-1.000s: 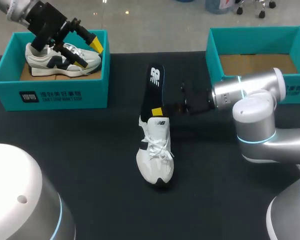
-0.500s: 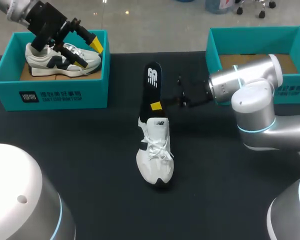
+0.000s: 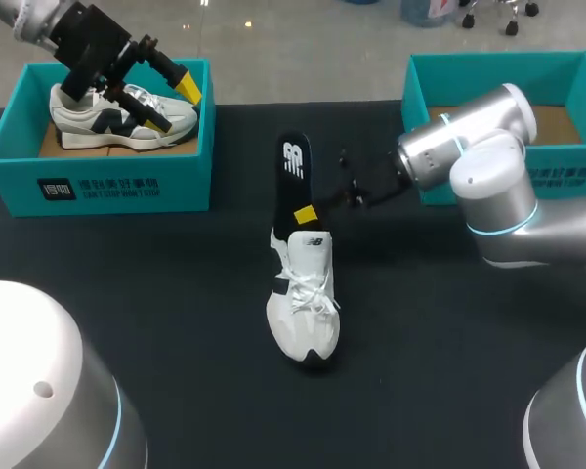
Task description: Take the shoe out of the shoebox, open the shoe tongue, remove and reinsert the insole, then place the shoe into the shoebox
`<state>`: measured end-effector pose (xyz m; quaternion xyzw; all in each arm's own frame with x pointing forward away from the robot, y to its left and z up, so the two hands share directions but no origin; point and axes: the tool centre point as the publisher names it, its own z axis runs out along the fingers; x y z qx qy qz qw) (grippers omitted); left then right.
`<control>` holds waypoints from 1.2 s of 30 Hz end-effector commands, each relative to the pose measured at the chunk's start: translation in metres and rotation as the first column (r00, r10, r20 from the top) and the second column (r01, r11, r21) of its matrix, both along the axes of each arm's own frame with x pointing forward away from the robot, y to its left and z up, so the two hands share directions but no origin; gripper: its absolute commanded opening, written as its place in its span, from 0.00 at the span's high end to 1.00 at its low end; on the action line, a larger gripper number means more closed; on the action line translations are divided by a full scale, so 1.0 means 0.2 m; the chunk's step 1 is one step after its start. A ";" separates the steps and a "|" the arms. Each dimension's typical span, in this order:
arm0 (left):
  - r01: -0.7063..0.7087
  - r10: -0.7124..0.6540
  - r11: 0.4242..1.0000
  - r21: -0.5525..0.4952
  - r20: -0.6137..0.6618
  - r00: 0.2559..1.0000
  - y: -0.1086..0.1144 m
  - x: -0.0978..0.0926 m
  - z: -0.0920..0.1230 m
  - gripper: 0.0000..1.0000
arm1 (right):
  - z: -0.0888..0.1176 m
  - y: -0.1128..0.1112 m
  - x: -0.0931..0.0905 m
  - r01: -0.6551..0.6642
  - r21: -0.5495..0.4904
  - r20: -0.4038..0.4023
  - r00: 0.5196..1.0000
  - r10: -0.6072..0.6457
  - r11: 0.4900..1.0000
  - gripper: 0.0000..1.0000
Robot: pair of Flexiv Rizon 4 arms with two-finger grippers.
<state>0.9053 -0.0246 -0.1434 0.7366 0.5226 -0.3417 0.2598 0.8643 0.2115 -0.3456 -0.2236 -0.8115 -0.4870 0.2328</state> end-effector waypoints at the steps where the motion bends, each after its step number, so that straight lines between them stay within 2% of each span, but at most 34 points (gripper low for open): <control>1: 0.000 0.000 1.000 0.004 0.001 1.000 0.00 0.00 0.00 0.00 | -0.04 0.02 -0.03 -0.009 -0.017 -0.021 1.000 0.008 1.000 1.00; 7: 0.000 0.000 1.000 0.004 0.001 1.000 0.00 0.00 0.00 0.00 | -0.05 0.02 -0.05 0.007 -0.018 -0.032 0.999 -0.007 1.000 1.00; 9: 0.000 0.000 1.000 0.004 0.001 1.000 0.00 0.00 0.00 0.00 | -0.02 0.02 -0.04 0.016 -0.018 -0.018 1.000 -0.017 1.000 0.85; 12: 0.000 0.000 1.000 0.004 0.001 1.000 0.00 0.00 0.00 0.00 | 0.02 0.02 -0.02 0.021 -0.018 0.007 1.000 -0.021 1.000 0.77; 19: 0.000 0.000 1.000 0.004 0.001 1.000 0.00 0.00 0.00 0.00 | 0.07 0.03 0.04 0.013 -0.018 0.038 0.999 -0.012 1.000 0.79; 21: 0.000 0.000 1.000 0.004 0.001 1.000 0.00 0.00 0.00 0.00 | 0.07 0.03 0.05 0.008 -0.020 0.040 0.999 -0.008 1.000 0.88; 22: 0.000 0.000 1.000 0.004 0.001 1.000 0.00 0.00 0.00 0.00 | 0.06 0.04 0.05 0.005 -0.020 0.039 0.999 -0.004 1.000 1.00; 29: 0.000 0.000 1.000 0.004 0.001 1.000 0.00 0.00 0.00 0.00 | 0.02 0.04 0.02 -0.059 -0.039 0.005 0.998 0.059 0.998 1.00; 36: 0.000 0.000 1.000 0.004 0.001 1.000 0.00 0.00 0.00 0.00 | -0.01 0.03 -0.05 -0.079 -0.063 -0.042 0.996 0.076 0.995 1.00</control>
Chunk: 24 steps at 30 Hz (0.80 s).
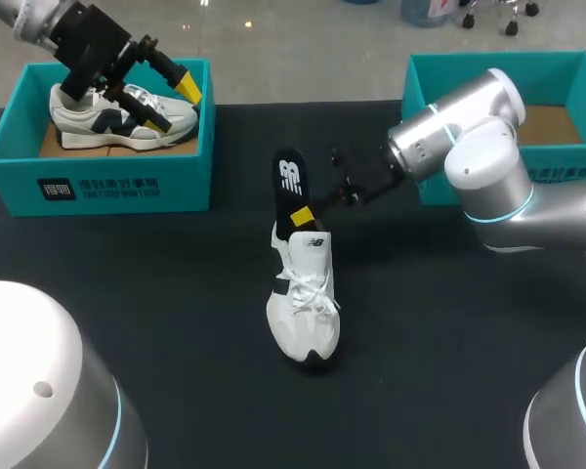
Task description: Take the shoe out of the shoebox, open the shoe tongue, remove and reinsert the insole, then place the shoe into the shoebox
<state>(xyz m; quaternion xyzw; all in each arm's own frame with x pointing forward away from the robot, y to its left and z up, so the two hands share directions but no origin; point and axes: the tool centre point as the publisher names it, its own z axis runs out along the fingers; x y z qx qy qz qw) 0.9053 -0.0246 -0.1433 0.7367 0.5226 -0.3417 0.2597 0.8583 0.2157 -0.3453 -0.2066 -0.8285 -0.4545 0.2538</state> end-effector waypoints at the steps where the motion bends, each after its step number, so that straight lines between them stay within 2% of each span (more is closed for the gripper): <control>1: 0.000 0.000 1.000 0.004 0.001 1.000 0.00 0.00 0.00 0.00 | -0.02 0.01 -0.03 -0.008 -0.019 -0.024 1.000 0.007 1.000 1.00; 8: 0.000 0.000 1.000 0.004 0.001 1.000 0.00 0.00 0.00 0.00 | -0.04 0.02 -0.09 0.011 -0.021 -0.041 0.999 -0.012 1.000 1.00; 10: 0.000 0.000 1.000 0.004 0.001 1.000 0.00 0.00 0.00 0.00 | -0.02 0.02 -0.07 0.021 -0.023 -0.025 0.999 -0.022 1.000 0.83; 17: 0.000 0.000 1.000 0.004 0.001 1.000 0.00 0.00 0.00 0.00 | 0.09 0.02 0.00 0.029 -0.020 0.048 0.998 -0.028 0.999 0.66; 22: 0.000 0.000 1.000 0.004 0.001 1.000 0.00 0.00 0.00 0.00 | 0.12 0.02 0.06 0.021 -0.017 0.075 0.997 -0.020 1.000 0.67; 24: 0.000 0.000 1.000 0.004 0.001 1.000 0.00 0.00 0.00 0.00 | 0.12 0.02 0.08 0.020 -0.016 0.077 0.997 -0.019 1.000 0.70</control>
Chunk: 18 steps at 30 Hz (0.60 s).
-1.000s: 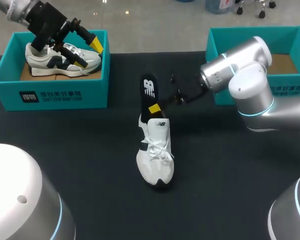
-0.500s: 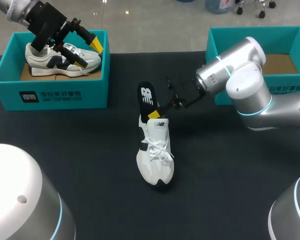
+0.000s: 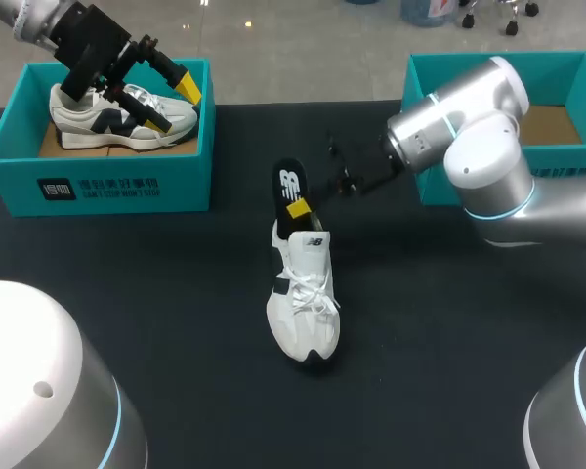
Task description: Take the shoe out of the shoebox, open the shoe tongue, remove and reinsert the insole, then place the shoe into the shoebox
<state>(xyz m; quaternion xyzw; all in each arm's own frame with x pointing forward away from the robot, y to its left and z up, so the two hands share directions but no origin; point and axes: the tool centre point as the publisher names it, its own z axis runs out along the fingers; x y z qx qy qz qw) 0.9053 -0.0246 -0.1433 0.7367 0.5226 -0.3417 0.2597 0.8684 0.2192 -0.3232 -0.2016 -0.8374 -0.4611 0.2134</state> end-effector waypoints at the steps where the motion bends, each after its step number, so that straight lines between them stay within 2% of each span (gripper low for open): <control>1: 0.000 0.000 1.000 0.004 0.001 1.000 0.00 0.00 0.00 0.00 | 0.01 0.00 0.03 -0.010 -0.006 0.000 1.000 0.010 1.000 0.76; 3: 0.000 0.000 1.000 0.004 0.001 1.000 0.00 0.00 0.00 0.00 | -0.01 0.00 0.04 -0.018 -0.014 -0.007 1.000 0.018 1.000 1.00; 18: 0.000 0.000 1.000 0.004 0.001 1.000 0.00 0.00 0.00 0.00 | -0.10 0.00 -0.14 -0.019 -0.030 -0.106 0.994 0.016 0.999 1.00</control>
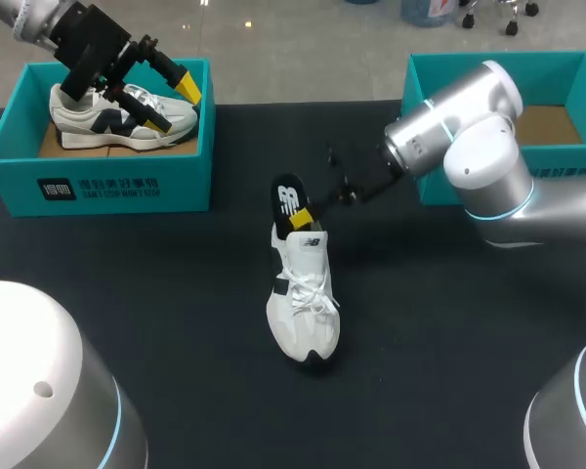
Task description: Take the shoe out of the shoebox, open the shoe tongue, remove and reinsert the insole, then place the shoe into the shoebox
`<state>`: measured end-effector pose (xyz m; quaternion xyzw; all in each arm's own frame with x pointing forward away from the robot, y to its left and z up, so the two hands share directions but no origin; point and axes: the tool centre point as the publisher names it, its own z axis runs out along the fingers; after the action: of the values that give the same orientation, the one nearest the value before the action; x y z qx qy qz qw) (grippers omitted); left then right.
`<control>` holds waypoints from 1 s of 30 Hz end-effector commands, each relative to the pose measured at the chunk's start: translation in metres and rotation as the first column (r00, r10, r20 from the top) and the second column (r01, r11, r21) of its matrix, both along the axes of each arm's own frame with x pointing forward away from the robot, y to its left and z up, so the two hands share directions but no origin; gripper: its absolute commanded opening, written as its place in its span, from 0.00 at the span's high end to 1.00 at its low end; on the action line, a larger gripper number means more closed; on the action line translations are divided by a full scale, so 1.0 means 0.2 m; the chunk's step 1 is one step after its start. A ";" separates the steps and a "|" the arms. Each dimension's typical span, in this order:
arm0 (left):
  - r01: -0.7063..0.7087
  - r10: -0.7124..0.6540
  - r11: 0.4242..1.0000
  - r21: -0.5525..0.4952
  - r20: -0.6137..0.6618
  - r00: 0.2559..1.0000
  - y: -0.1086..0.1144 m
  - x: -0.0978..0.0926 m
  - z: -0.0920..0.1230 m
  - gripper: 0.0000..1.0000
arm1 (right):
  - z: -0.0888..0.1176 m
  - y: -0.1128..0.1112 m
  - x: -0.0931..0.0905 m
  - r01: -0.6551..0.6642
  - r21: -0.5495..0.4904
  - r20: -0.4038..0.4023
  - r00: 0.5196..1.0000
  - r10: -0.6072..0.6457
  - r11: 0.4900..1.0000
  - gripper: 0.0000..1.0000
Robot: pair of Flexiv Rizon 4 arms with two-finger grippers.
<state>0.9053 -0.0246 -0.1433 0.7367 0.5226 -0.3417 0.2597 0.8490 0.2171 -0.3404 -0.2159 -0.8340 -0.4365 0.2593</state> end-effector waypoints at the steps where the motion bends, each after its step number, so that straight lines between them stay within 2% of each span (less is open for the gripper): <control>1: 0.000 0.000 1.000 0.004 0.001 1.000 0.00 0.00 0.00 0.00 | -0.02 0.01 -0.06 0.008 -0.011 -0.012 1.000 -0.008 1.000 1.00; 7: 0.000 0.000 1.000 0.004 0.001 1.000 0.00 0.00 0.00 0.00 | -0.03 0.02 -0.10 0.016 -0.009 -0.028 0.999 -0.016 1.000 0.98; 8: 0.000 0.000 1.000 0.004 0.001 1.000 0.00 0.00 0.00 0.00 | -0.02 0.02 -0.09 0.018 -0.009 -0.023 1.000 -0.019 1.000 0.81; 10: 0.000 0.000 1.000 0.004 0.001 1.000 0.00 0.00 0.00 0.00 | 0.00 0.02 -0.08 0.019 -0.008 -0.001 1.000 -0.019 1.000 0.64; 15: 0.000 0.000 1.000 0.004 0.001 1.000 0.00 0.00 0.00 0.00 | 0.04 0.02 -0.01 0.008 -0.022 0.033 0.999 -0.007 1.000 0.56; 19: 0.000 0.000 1.000 0.004 0.001 1.000 0.00 0.00 0.00 0.00 | 0.05 0.02 0.04 -0.004 -0.030 0.052 0.999 0.006 1.000 0.58; 22: 0.000 0.000 1.000 0.004 0.001 1.000 0.00 0.00 0.00 0.00 | 0.05 0.02 0.08 -0.007 -0.032 0.065 0.998 0.010 0.999 0.65; 24: 0.000 0.000 1.000 0.004 0.001 1.000 0.00 0.00 0.00 0.00 | 0.05 0.02 0.10 -0.010 -0.030 0.072 0.997 0.012 1.000 0.85; 25: 0.000 0.000 1.000 0.004 0.001 1.000 0.00 0.00 0.00 0.00 | 0.05 0.03 0.10 -0.015 -0.029 0.073 0.997 0.017 0.999 1.00; 30: 0.000 0.000 1.000 0.004 0.001 1.000 0.00 0.00 0.00 0.00 | 0.02 0.04 0.09 -0.042 -0.022 0.057 0.997 0.043 0.999 1.00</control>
<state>0.9053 -0.0246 -0.1433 0.7367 0.5226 -0.3417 0.2597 0.8621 0.2204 -0.3305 -0.1924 -0.8503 -0.4297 0.2352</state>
